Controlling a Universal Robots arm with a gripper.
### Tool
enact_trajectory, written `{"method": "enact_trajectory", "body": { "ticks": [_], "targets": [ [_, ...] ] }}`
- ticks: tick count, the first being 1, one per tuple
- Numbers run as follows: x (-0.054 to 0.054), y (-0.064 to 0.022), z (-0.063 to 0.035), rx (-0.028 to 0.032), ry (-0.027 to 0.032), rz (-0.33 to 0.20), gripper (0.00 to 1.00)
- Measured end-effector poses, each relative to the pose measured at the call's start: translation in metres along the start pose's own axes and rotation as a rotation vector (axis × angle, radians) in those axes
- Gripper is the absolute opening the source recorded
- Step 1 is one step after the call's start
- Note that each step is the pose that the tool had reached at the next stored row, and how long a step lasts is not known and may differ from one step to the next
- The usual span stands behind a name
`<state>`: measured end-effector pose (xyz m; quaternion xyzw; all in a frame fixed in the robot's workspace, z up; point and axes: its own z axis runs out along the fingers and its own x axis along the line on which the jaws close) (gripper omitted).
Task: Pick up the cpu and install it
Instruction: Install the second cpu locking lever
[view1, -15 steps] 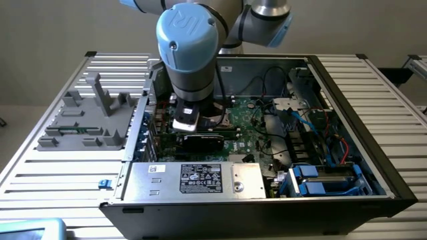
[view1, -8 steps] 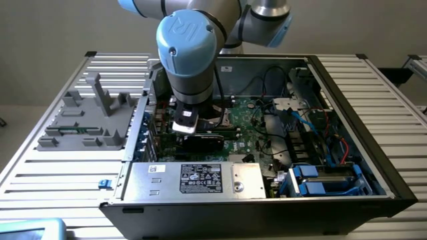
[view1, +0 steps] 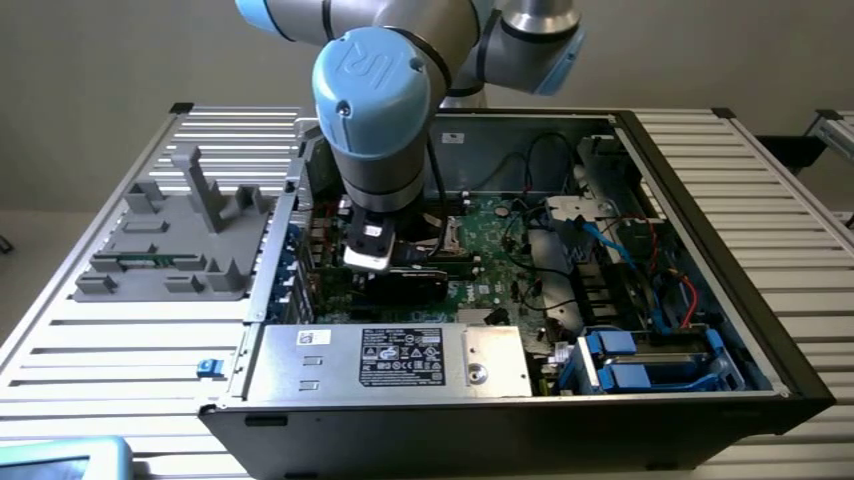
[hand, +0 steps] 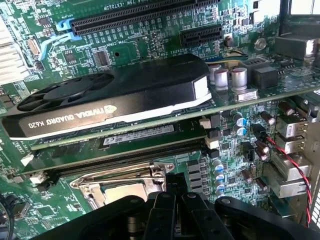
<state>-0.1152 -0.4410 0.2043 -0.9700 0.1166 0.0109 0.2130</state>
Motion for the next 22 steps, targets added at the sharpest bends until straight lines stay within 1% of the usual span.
{"method": "enact_trajectory", "body": {
  "ticks": [8,14,17,22],
  "targets": [
    [-0.0004,0.0005,0.0042,-0.0058,0.0015,0.000,0.11],
    [-0.0012,-0.0007,0.0064,-0.0079,0.0019,0.000,0.11],
    [-0.0016,-0.0015,0.0076,-0.0080,0.0020,0.000,0.11],
    [-0.0017,-0.0009,0.0090,-0.0115,0.0028,0.000,0.11]
  ]
}}
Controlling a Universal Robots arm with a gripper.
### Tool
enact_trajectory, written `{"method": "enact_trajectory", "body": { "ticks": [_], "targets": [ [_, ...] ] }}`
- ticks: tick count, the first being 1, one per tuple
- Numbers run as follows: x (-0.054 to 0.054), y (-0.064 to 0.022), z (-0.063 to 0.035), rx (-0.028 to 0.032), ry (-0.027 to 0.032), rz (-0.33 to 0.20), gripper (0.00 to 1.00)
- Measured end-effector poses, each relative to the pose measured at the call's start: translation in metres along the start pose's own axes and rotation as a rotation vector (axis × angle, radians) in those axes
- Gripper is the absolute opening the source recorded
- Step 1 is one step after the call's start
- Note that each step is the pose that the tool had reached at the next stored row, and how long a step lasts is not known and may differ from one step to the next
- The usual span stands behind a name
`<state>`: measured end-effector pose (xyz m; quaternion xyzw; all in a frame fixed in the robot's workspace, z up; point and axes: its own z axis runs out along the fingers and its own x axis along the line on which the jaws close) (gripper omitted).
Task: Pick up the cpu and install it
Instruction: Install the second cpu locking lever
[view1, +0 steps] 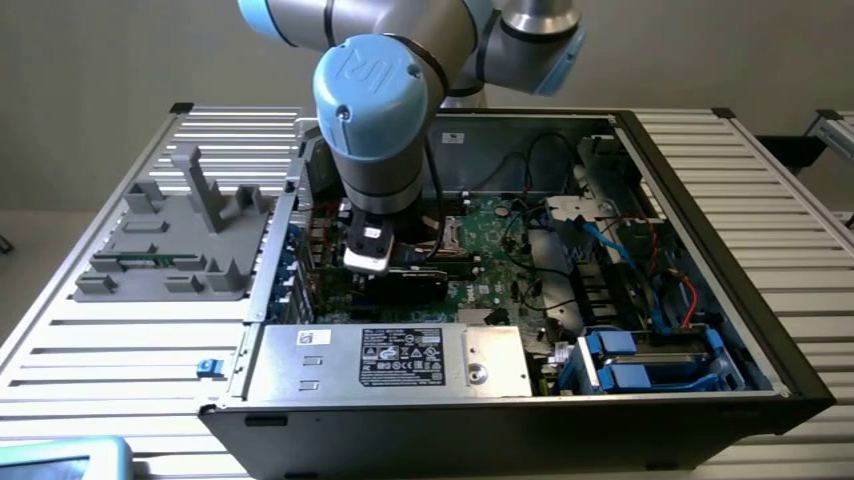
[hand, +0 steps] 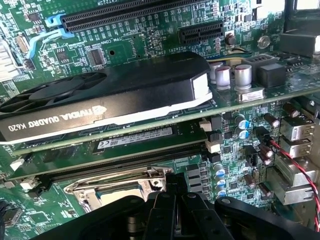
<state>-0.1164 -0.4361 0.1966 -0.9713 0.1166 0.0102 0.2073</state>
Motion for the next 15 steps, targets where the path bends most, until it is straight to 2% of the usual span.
{"method": "enact_trajectory", "body": {
  "ticks": [8,15],
  "targets": [
    [-0.0001,0.0006,0.0045,-0.0070,0.0016,0.000,0.11],
    [-0.0003,0.0001,0.0074,-0.0082,0.0020,0.000,0.11]
  ]
}}
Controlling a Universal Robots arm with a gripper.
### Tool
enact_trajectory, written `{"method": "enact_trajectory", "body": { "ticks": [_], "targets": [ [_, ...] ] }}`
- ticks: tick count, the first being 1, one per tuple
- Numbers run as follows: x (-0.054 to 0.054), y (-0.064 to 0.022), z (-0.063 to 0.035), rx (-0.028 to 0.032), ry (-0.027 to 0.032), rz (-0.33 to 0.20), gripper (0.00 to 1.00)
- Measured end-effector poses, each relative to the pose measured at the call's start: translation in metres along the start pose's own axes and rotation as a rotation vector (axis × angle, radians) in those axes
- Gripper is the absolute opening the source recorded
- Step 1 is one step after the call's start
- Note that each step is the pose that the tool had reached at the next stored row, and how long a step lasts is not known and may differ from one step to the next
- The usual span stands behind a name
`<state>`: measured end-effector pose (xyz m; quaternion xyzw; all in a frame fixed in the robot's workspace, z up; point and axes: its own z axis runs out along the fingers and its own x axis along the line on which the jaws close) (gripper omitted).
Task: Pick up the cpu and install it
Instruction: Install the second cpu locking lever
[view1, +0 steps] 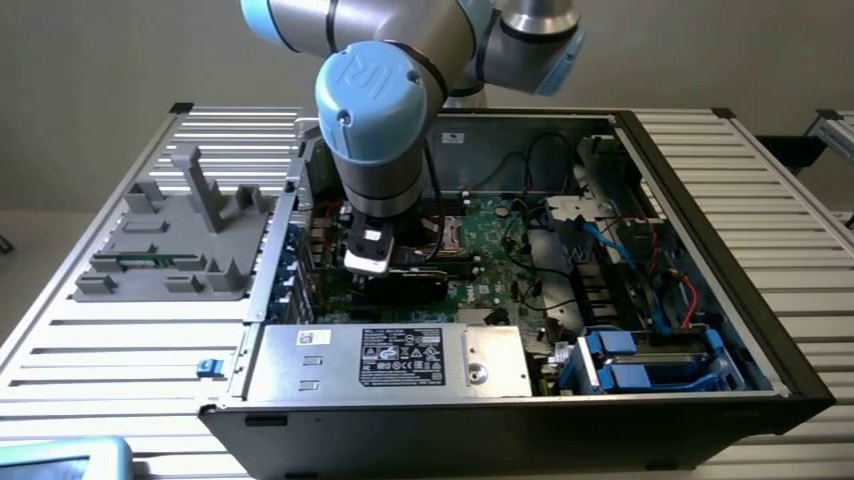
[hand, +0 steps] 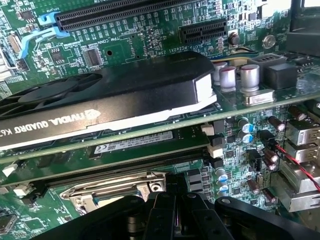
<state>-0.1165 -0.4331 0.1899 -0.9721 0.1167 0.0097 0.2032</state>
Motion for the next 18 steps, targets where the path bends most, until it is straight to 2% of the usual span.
{"method": "enact_trajectory", "body": {
  "ticks": [18],
  "targets": [
    [-0.0012,0.0009,0.0019,-0.0006,0.0007,0.000,0.11]
  ]
}}
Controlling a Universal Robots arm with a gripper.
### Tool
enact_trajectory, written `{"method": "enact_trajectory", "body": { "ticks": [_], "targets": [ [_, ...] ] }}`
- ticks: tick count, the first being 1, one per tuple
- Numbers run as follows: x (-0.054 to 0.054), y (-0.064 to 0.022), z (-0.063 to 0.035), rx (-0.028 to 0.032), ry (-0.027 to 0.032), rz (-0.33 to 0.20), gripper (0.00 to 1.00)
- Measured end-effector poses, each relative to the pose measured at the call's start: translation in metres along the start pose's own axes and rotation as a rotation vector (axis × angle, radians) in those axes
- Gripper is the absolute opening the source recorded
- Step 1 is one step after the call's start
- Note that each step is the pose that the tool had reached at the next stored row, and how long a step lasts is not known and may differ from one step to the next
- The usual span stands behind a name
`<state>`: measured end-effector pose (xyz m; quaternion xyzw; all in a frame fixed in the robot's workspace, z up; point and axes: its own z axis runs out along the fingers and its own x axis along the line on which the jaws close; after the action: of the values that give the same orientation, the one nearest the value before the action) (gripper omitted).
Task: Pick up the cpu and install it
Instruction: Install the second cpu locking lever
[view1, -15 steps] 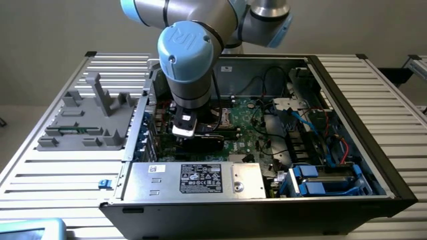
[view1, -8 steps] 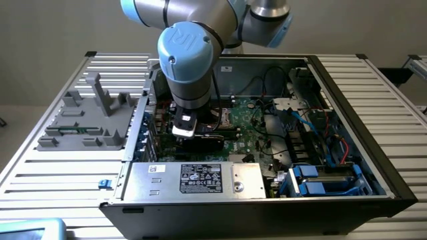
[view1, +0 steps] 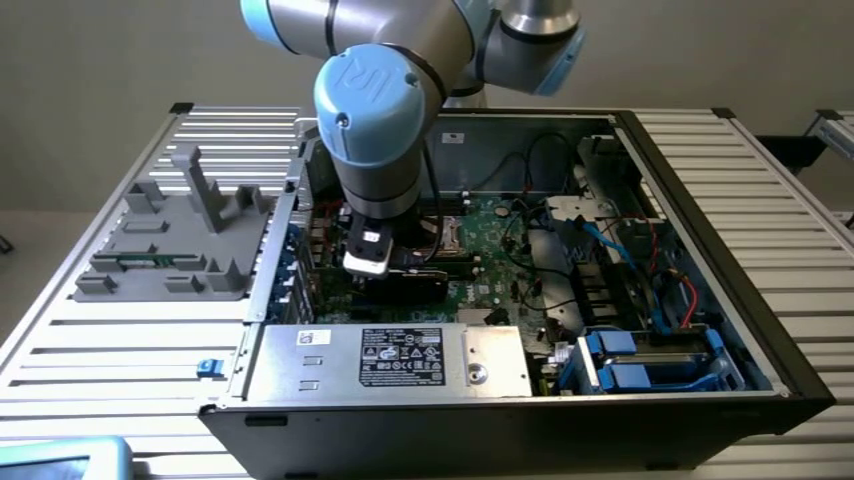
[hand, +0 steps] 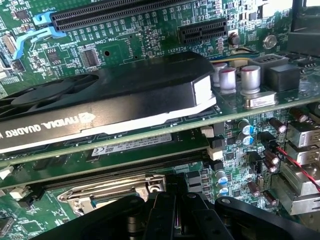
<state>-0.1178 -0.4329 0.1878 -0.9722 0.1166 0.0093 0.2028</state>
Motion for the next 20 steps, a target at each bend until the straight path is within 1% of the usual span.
{"method": "enact_trajectory", "body": {
  "ticks": [20],
  "targets": [
    [0.0002,0.0020,-0.0009,0.0003,0.0009,0.000,0.11]
  ]
}}
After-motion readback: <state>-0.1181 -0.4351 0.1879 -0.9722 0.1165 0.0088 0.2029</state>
